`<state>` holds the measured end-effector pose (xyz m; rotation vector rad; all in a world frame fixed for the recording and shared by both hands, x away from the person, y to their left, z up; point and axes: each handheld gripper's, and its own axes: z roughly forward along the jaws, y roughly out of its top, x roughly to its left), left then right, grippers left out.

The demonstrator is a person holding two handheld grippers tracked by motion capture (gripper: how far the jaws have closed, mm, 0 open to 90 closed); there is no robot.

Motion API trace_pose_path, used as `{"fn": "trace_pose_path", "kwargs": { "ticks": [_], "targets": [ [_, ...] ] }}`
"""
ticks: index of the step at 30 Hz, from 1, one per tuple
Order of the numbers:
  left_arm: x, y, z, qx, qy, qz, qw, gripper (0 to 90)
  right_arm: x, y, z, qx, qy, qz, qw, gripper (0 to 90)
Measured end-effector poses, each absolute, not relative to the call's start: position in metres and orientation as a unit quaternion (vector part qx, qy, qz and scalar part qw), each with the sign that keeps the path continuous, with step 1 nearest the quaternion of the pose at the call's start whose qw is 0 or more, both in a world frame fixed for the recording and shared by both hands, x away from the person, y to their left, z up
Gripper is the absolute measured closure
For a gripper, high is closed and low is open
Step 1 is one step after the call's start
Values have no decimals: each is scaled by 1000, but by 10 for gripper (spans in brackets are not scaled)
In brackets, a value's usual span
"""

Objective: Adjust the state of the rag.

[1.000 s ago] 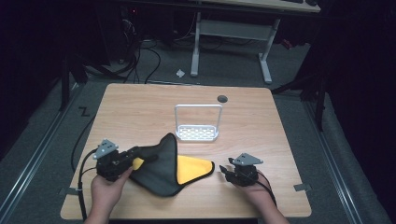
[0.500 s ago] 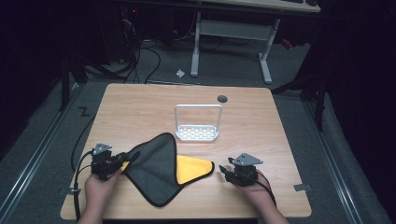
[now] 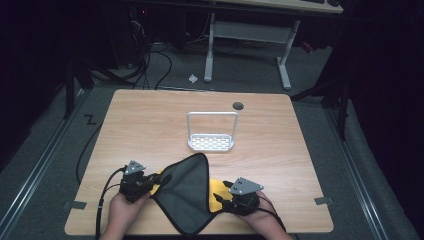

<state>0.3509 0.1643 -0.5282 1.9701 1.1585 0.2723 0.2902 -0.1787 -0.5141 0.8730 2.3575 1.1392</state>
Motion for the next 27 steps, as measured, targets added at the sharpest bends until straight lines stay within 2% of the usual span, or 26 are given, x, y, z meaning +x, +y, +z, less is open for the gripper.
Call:
{"fn": "trace_pose_path", "kwargs": {
  "ticks": [5, 10, 12, 14, 16, 17, 18, 23, 26, 27],
  "targets": [
    [353, 167, -526, 770, 471, 107, 417, 738, 284, -172, -515, 299, 846, 397, 192, 450],
    [353, 176, -524, 757, 482, 126, 423, 748, 288, -178, -520, 313, 849, 378, 194, 465],
    [355, 183, -523, 747, 492, 139, 424, 749, 292, -184, -524, 328, 852, 362, 188, 508],
    [357, 187, -524, 741, 500, 143, 425, 749, 296, -186, -528, 334, 856, 348, 182, 563],
    [358, 189, -525, 738, 503, 142, 426, 734, 296, -187, -527, 340, 856, 348, 177, 773],
    [358, 189, -524, 738, 503, 144, 426, 726, 296, -187, -526, 335, 858, 342, 186, 852],
    [357, 189, -524, 737, 503, 145, 428, 714, 295, -186, -525, 327, 861, 338, 194, 888],
    [356, 191, -519, 730, 501, 152, 439, 680, 299, -199, -507, 337, 832, 368, 242, 900],
    [357, 192, -521, 731, 504, 146, 436, 680, 305, -211, -505, 357, 824, 370, 239, 899],
    [357, 192, -522, 732, 505, 146, 433, 678, 305, -211, -507, 356, 828, 368, 228, 832]
  ]
}}
